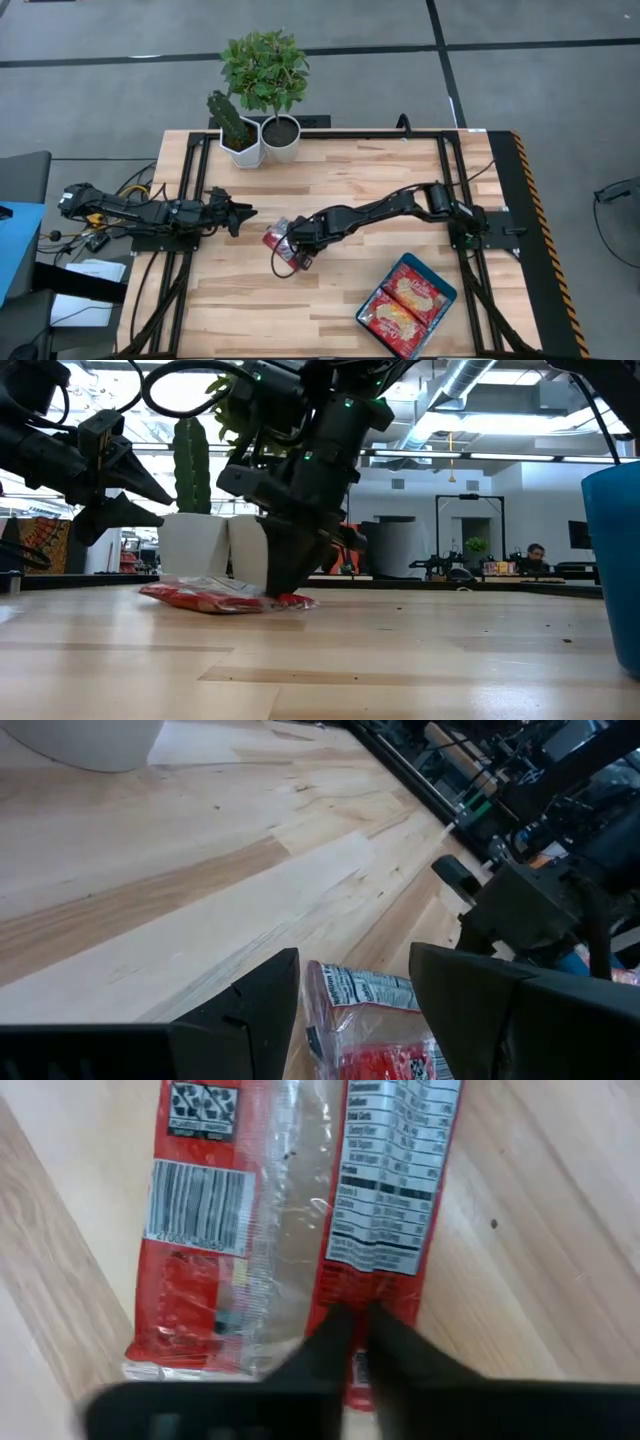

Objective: Sort popcorn bags into baskets
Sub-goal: Put the red popcorn bag into the blue bin

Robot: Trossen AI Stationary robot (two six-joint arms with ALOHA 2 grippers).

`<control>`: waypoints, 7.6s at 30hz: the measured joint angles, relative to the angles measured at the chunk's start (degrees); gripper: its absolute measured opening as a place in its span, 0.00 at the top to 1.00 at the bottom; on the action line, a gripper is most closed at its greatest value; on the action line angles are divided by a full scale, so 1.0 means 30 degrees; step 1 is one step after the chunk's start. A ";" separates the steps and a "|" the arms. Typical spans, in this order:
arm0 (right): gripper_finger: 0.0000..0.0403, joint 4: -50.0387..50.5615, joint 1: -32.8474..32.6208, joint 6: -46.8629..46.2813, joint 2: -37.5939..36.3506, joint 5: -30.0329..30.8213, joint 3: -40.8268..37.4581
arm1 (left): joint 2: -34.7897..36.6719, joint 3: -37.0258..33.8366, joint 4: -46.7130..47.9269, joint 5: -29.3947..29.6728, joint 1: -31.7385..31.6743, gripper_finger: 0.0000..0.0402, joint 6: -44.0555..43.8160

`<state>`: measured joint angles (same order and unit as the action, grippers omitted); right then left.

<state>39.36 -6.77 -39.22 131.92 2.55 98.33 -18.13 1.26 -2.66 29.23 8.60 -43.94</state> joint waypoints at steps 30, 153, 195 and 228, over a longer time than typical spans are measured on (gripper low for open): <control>0.69 0.1618 -0.0872 0.0222 -0.2912 -0.0401 -0.0155 | 0.0000 0.0000 -0.0003 0.0022 -0.0006 0.54 -0.1144; 0.76 -0.8539 -0.1018 -0.5619 -0.5023 -0.3134 -0.9168 | -2.4400 0.5960 -1.2677 -0.9045 0.0904 0.53 -0.3279; 0.53 -1.2979 -0.0610 -0.7432 -0.4339 -0.3186 -0.9162 | -2.4465 0.7198 -1.0856 -0.8976 0.0884 0.63 -0.3741; 0.99 -0.3544 -0.1482 -0.2817 -1.1321 -0.3815 -0.9226 | -2.0029 0.7412 -0.9877 -1.2938 0.0861 0.64 -0.4107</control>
<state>28.73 -11.22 -47.67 97.96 -8.90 70.65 -78.22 23.49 -32.29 -9.58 11.18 -56.26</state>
